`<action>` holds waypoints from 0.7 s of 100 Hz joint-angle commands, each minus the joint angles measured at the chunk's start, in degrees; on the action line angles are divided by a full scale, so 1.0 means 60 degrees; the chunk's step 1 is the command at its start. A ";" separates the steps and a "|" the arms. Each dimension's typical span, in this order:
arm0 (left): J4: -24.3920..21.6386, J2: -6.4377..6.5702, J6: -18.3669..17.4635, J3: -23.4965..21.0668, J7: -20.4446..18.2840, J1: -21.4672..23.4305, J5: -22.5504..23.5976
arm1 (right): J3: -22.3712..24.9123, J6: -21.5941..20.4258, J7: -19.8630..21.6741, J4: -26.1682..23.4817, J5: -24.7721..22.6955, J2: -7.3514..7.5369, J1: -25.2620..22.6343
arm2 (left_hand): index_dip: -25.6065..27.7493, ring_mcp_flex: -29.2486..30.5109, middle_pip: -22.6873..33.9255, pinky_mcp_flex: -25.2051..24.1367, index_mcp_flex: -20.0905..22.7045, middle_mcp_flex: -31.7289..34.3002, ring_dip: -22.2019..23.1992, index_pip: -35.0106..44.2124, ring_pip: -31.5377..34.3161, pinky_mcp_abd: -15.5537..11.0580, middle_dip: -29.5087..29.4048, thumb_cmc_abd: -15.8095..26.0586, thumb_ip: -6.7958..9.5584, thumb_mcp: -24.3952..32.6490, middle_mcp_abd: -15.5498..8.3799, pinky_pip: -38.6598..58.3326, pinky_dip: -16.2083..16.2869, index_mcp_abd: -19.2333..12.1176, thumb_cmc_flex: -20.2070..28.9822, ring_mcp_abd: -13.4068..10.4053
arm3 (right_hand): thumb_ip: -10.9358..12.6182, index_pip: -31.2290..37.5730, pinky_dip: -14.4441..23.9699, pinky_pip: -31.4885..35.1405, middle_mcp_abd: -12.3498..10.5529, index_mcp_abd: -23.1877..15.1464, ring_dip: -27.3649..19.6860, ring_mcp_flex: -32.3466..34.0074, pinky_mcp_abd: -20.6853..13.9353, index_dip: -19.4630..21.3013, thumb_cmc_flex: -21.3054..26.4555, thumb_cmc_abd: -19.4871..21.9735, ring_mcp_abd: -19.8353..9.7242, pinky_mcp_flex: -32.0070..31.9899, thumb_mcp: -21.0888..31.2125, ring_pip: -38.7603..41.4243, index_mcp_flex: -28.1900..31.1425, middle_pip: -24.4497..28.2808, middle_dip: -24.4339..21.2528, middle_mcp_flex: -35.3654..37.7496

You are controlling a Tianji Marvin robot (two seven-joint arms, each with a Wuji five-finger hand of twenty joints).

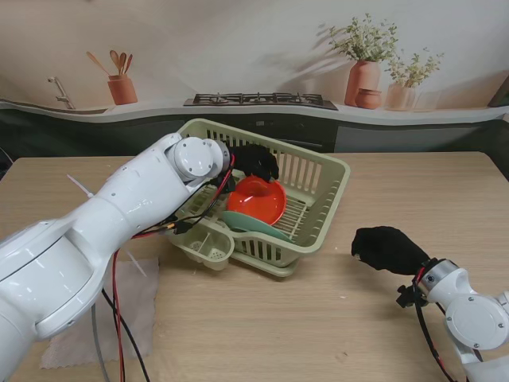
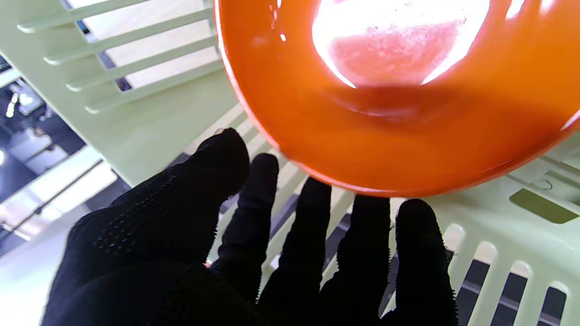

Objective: Clear dishes and wipe the table

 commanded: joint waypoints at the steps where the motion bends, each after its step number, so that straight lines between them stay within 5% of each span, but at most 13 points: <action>1: -0.0167 0.0053 0.0003 -0.0040 -0.0066 -0.0014 -0.0056 | -0.0008 -0.0071 0.0114 0.0006 -0.0021 -0.0008 -0.0036 | 0.0154 -0.0242 -0.0051 -0.0225 -0.0318 -0.0379 -0.0108 -0.0046 -0.0144 -0.0204 -0.0247 0.0079 0.0206 0.0390 -0.0347 -0.0200 -0.0193 -0.0231 -0.0350 -0.0300 | -0.0258 0.0033 0.0151 0.0350 0.0345 -0.0011 0.0046 0.0260 0.0003 -0.0112 0.0241 -0.0296 0.0200 0.0092 0.0376 0.0020 0.0243 -0.0007 0.0102 0.0237; 56: -0.1313 0.0683 -0.0171 -0.0461 0.0290 0.0273 0.0079 | 0.0016 -0.0104 0.0133 0.0003 -0.0030 -0.0001 -0.0042 | 0.0280 -0.0690 -0.0074 -0.0509 -0.0499 -0.0785 -0.0153 -0.0086 -0.0344 -0.0383 -0.0265 0.0220 0.0386 0.0490 -0.0457 -0.0325 -0.0397 -0.0223 -0.0741 -0.0408 | -0.0262 0.0027 0.0147 0.0345 0.0341 0.0007 0.0032 0.0311 0.0029 -0.0119 0.0240 -0.0316 0.0212 0.0123 0.0404 -0.0009 0.0267 -0.0012 0.0104 0.0258; 70: -0.1772 0.0923 -0.0132 -0.0677 0.0352 0.0413 0.0138 | 0.0028 -0.0117 0.0139 -0.0003 -0.0032 0.0000 -0.0045 | 0.0328 -0.0342 0.0315 -0.0263 -0.0296 -0.0347 0.0292 0.0108 0.0349 -0.0203 -0.0088 0.0165 0.0141 0.0129 -0.0273 0.0170 -0.0188 -0.0153 -0.0383 0.0079 | -0.0261 0.0026 0.0147 0.0344 0.0367 0.0012 0.0033 0.0312 0.0030 -0.0117 0.0247 -0.0325 0.0212 0.0123 0.0416 -0.0010 0.0266 -0.0017 0.0105 0.0255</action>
